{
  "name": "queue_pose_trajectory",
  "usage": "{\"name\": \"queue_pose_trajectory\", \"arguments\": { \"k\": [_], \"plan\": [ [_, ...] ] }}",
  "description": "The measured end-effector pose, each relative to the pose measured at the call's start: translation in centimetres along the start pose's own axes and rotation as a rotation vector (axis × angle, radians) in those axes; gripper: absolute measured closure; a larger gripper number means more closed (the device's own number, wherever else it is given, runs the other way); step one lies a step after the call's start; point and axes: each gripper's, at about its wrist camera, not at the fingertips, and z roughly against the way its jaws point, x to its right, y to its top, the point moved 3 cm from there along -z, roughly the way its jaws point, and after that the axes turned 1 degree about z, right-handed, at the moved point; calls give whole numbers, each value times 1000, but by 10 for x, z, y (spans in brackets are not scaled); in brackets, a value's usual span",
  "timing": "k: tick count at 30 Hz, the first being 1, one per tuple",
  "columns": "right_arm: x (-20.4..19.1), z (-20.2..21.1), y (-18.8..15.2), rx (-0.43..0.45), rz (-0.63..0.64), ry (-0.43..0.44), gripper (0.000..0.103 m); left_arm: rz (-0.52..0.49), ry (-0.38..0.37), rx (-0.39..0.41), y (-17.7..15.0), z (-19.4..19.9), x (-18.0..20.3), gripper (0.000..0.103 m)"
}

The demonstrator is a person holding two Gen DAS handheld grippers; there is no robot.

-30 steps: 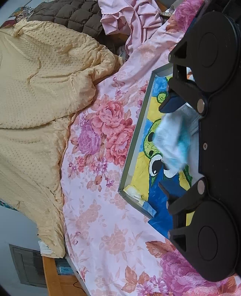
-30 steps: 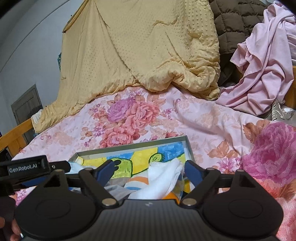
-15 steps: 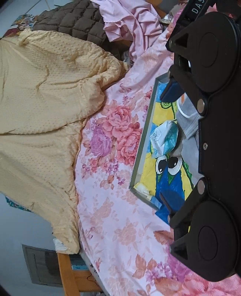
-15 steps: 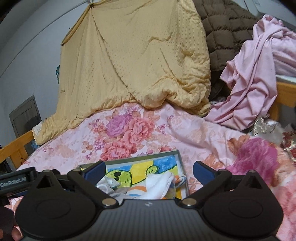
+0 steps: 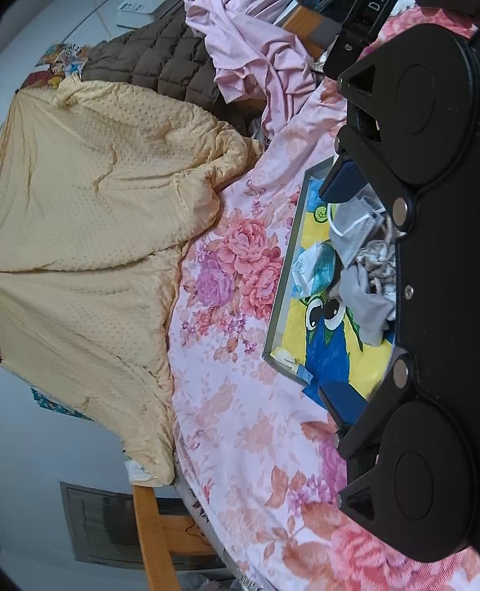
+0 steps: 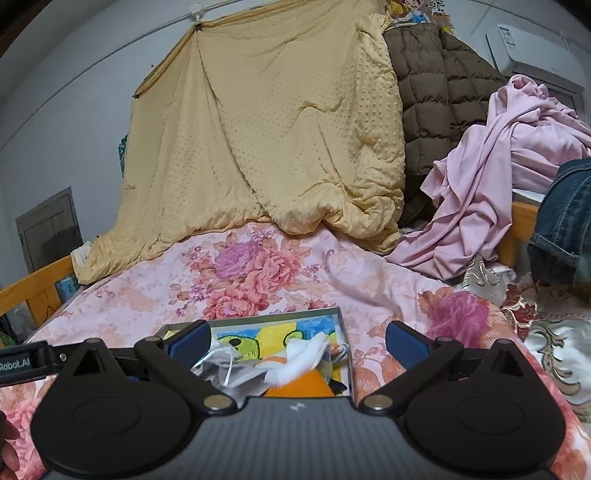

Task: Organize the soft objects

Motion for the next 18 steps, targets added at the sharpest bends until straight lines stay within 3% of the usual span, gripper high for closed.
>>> {"name": "queue_pose_trajectory", "arguments": {
  "k": [6,18],
  "plan": [
    [-8,29,-8,3,23,-1,0,-23,-9,-6,-15,32,-6,1],
    [-18,76,-28,13,33,-9,0,-72,-15,70,-39,99,-13,1]
  ]
}}
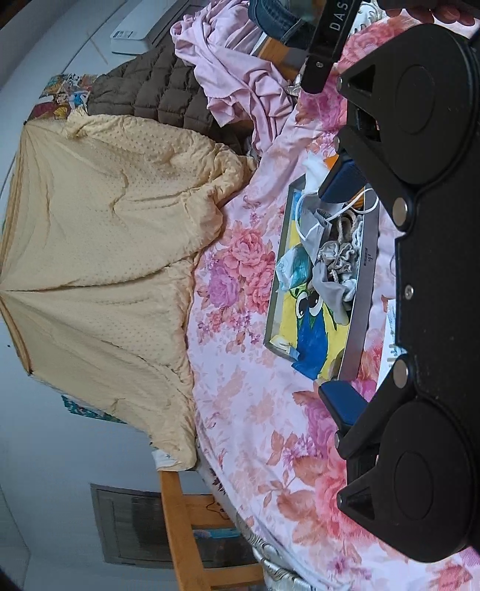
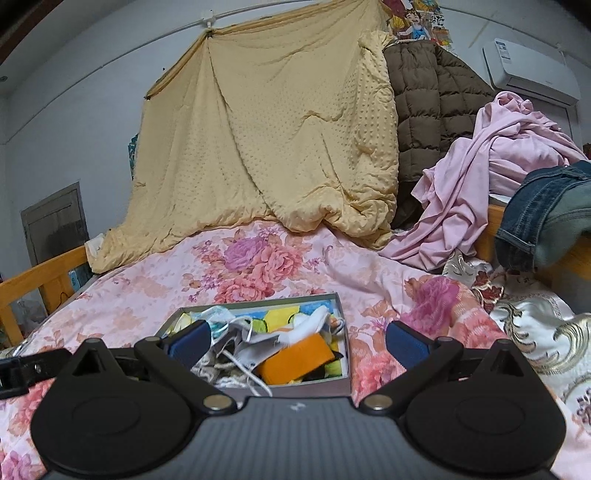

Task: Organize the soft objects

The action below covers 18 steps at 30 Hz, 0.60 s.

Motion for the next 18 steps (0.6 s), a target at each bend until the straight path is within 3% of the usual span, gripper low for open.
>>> {"name": "queue_pose_trajectory", "arguments": {
  "k": [8,18],
  "plan": [
    [-10,38,-26,16,-10,9,0,-4,17,-9,-19,30,-10,1],
    [-27,69,-65,-69,-14,-14,0,-48,27,-12,-54,59,-26,1]
  ]
}}
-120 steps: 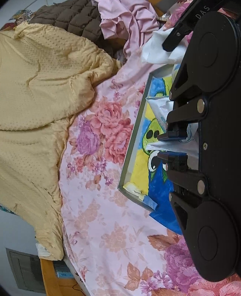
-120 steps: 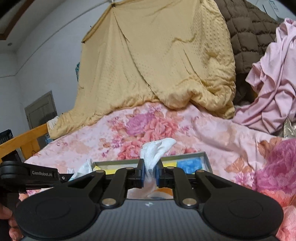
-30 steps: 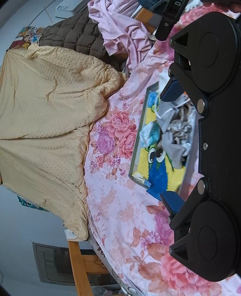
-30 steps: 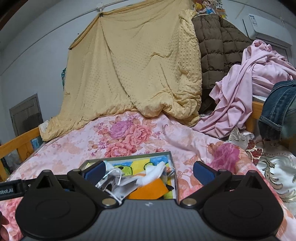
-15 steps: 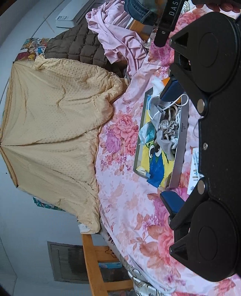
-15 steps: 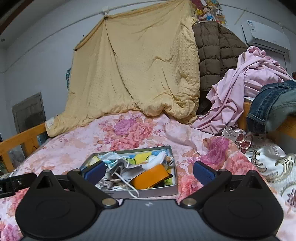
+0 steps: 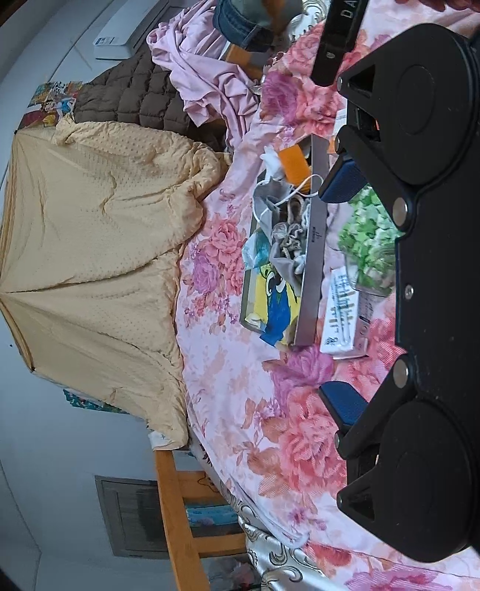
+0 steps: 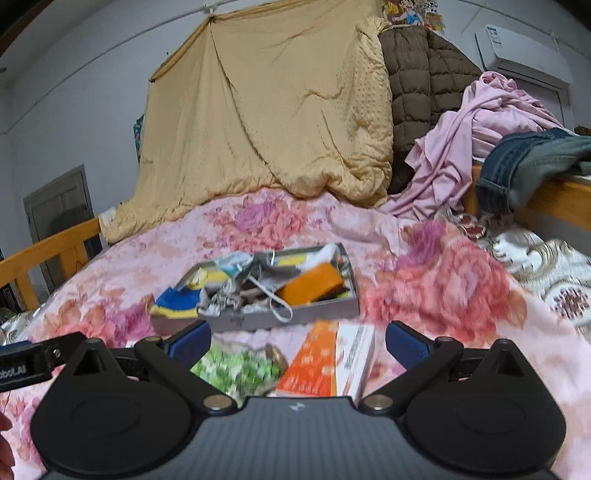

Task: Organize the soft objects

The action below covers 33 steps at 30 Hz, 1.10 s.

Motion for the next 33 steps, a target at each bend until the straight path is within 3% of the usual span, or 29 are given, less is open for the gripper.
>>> {"name": "queue_pose_trajectory", "arguments": {
  "k": [11,14,23,33],
  "plan": [
    [-1,15,-28,-68,-23,-43,0,33,56,-25,-21,23,-12,1],
    [-6,19,-33,-61,1,-38,0,65,71,15,-25,34,-18,1],
    [-17,35,-38,-34,39,-48,0,71,105,19,-36,55,-23,1],
    [-30,39,-46,-71,76,16,0,103,194,69,-45,75,-39,1]
  ]
}}
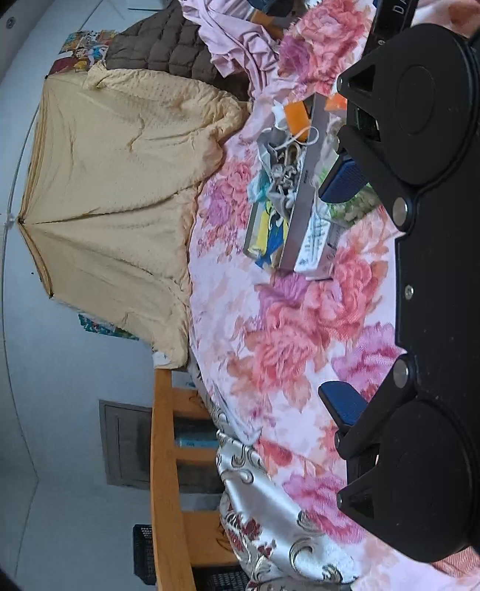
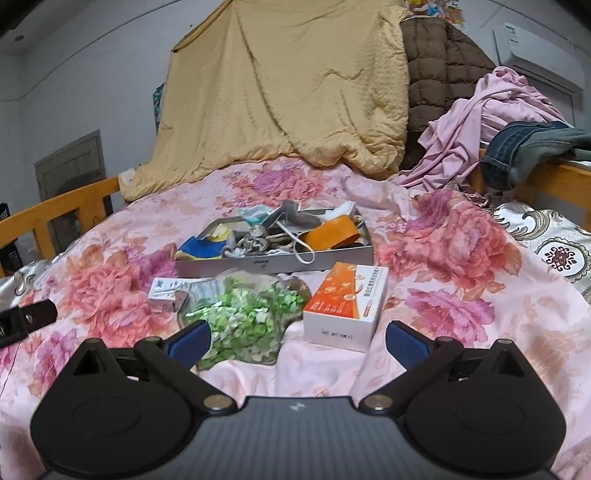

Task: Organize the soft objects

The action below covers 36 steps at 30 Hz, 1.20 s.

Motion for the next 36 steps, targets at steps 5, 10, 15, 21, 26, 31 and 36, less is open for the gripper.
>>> {"name": "queue_pose_trajectory", "arguments": {
  "k": [5,10,15,21,26,31,36],
  "plan": [
    [-4,7,-4,1,8,5,0,-26,6,-33,-7,2,-2,1],
    [-3,11,-5,-14,-7,0,0,-30,9,-35,-9,6,-3,1],
    [-2,16,-6,-18,-12,0,0,-28,14,-21,-9,10,-7,1],
    [-2,16,-7,-44,-12,-13,0,-33,-2,-45,-11,11,-9,1],
    [-2,18,-8,-56,-7,-17,0,-27,-12,-85,-14,7,-10,1],
    [-4,16,-9,-74,6,-16,0,-38,2,-92,-16,6,-10,1],
    [-4,16,-9,-74,7,-16,0,-39,15,-99,-18,5,-11,1]
  ]
}}
